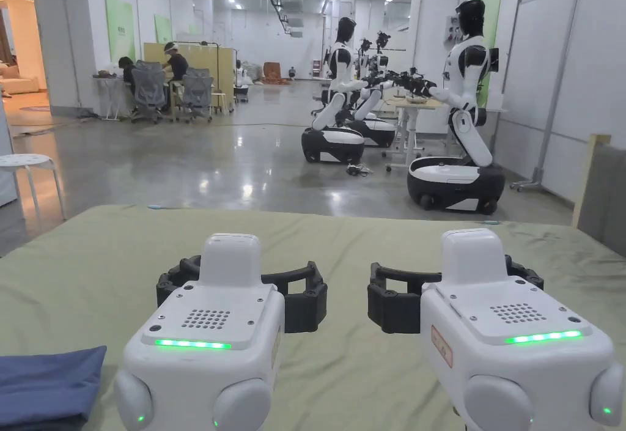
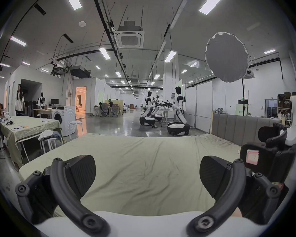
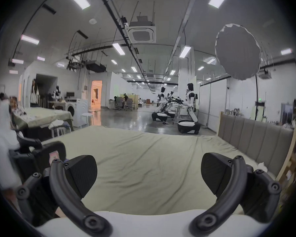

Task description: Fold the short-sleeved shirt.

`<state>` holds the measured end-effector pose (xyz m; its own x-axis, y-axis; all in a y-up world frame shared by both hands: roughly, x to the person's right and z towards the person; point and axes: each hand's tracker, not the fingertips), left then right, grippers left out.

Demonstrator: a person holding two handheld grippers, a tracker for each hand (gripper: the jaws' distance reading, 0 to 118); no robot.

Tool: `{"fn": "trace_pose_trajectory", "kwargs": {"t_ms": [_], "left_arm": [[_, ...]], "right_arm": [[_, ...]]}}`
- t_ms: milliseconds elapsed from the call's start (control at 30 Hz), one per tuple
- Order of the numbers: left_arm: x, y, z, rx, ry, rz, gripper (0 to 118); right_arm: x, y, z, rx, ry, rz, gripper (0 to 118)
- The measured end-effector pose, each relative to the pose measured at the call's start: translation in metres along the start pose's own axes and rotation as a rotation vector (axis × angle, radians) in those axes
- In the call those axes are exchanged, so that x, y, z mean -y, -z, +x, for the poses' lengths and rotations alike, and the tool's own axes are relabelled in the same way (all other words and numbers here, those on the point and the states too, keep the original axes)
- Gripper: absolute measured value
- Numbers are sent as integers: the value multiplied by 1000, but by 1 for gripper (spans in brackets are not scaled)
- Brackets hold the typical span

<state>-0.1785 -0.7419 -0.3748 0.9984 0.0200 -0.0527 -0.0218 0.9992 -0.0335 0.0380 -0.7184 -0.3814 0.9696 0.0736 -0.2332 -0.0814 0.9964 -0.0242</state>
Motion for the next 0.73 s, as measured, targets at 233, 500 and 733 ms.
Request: {"fn": "trace_pose_trajectory", "kwargs": {"t_ms": [233,500,733], "left_arm": [[-4,-2,0,-9,6,0,118],[-6,-7,2,-3,5,13,118],[-3,-8,0,-2,-8,4,118]], "right_arm": [[-5,1,9,-14,124,12,118],[0,-3,9,64,116,76,118],[1,0,13,93,95,67,118]]}}
